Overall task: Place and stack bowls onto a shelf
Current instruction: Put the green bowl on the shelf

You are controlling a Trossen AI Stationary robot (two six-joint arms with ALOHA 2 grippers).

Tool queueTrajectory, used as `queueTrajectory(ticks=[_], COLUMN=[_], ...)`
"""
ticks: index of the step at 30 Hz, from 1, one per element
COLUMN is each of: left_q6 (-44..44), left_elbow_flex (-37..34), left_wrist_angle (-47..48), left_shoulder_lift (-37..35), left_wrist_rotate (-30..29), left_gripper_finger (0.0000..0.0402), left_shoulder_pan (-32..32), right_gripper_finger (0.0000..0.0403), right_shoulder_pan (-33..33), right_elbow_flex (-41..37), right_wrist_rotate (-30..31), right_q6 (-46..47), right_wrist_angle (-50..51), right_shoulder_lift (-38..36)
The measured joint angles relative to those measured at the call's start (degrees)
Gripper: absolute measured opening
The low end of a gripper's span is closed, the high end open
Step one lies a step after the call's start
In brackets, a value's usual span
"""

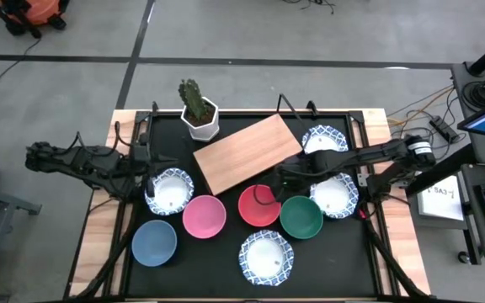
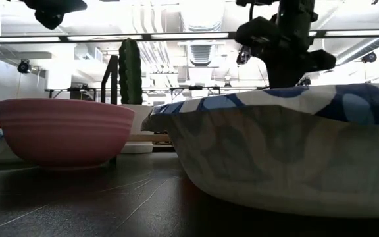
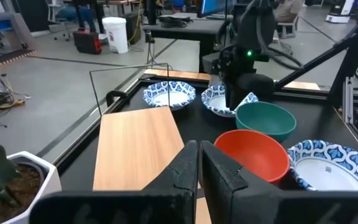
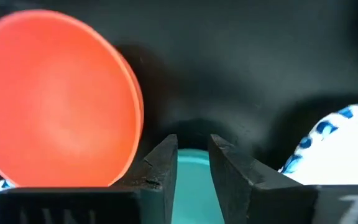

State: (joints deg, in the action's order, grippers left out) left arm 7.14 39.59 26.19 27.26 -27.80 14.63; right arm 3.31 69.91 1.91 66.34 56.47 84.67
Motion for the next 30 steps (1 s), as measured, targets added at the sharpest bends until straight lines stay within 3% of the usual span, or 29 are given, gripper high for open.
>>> queueTrajectory(ticks=[6, 11, 15, 26, 30], left_q6=[-2.0, -4.2, -5.1, -6.5, -6.7], left_elbow_flex=[0.0, 0.0, 0.0, 0.0, 0.0], left_wrist_angle=[0.1, 0.1, 0.0, 0.0, 0.0], left_shoulder_lift=[-0.5, -0.8, -0.8, -0.6, -0.6], left_wrist_rotate=[0.0, -0.1, -0.1, -0.1, -0.1], left_gripper_finger=[0.0000, 0.0000, 0.0000, 0.0000, 0.0000], left_shoulder_pan=[0.0, 0.0, 0.0, 0.0, 0.0], right_gripper_finger=[0.0153, 0.0197, 0.0200, 0.0180, 0.0153], right_shoulder_pan=[0.0, 0.2, 0.9, 0.8, 0.8], right_elbow_flex=[0.0, 0.0, 0.0, 0.0, 0.0], right_wrist_rotate=[-3.4, -4.8, -2.3, -2.4, -2.7], right_q6=[-7.9, -37.1, -49.4, -56.0, -56.6], right_wrist_angle=[0.0, 1.9, 3.1, 2.8, 3.0], right_shoulder_lift=[0.6, 0.1, 1.7, 8.1, 9.3])
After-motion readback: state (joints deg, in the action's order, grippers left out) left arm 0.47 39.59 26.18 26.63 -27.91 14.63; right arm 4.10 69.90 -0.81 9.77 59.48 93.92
